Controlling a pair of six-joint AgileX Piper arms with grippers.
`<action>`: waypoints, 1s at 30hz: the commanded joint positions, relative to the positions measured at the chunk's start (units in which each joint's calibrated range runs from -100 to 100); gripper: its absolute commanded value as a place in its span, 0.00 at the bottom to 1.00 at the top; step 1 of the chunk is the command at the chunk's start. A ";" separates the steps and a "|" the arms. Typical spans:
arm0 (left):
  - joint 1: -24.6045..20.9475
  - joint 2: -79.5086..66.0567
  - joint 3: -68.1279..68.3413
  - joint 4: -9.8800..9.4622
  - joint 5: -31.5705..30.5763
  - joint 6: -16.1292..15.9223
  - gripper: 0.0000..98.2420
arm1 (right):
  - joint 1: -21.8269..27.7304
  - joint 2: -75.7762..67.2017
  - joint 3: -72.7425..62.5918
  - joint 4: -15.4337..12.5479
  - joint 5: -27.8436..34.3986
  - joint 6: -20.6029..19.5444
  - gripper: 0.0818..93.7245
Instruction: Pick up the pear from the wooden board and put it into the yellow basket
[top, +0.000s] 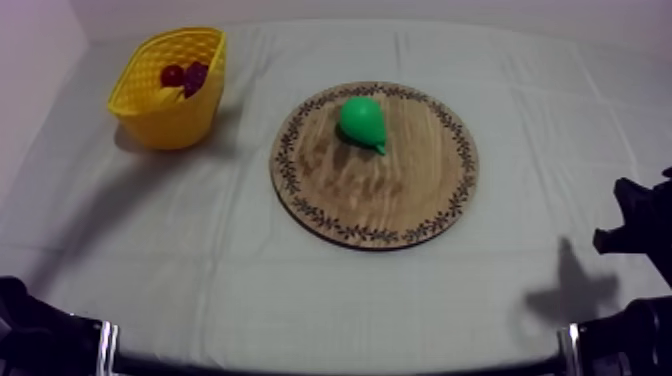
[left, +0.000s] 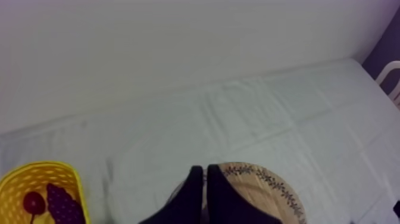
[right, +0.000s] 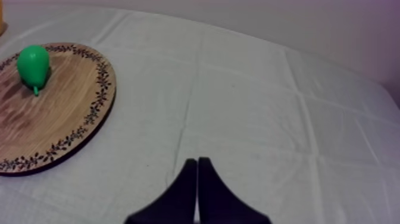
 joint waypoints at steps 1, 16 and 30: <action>0.68 2.89 -3.52 -0.69 2.35 1.96 0.00 | 0.01 -0.05 0.05 0.02 0.03 0.01 0.00; 3.53 17.43 -18.56 -2.70 18.33 8.44 0.00 | 0.01 -0.05 0.05 0.02 0.03 0.01 0.00; 4.35 23.82 -22.73 -2.71 23.00 9.49 0.12 | 0.01 -0.05 0.05 0.02 0.03 0.01 0.00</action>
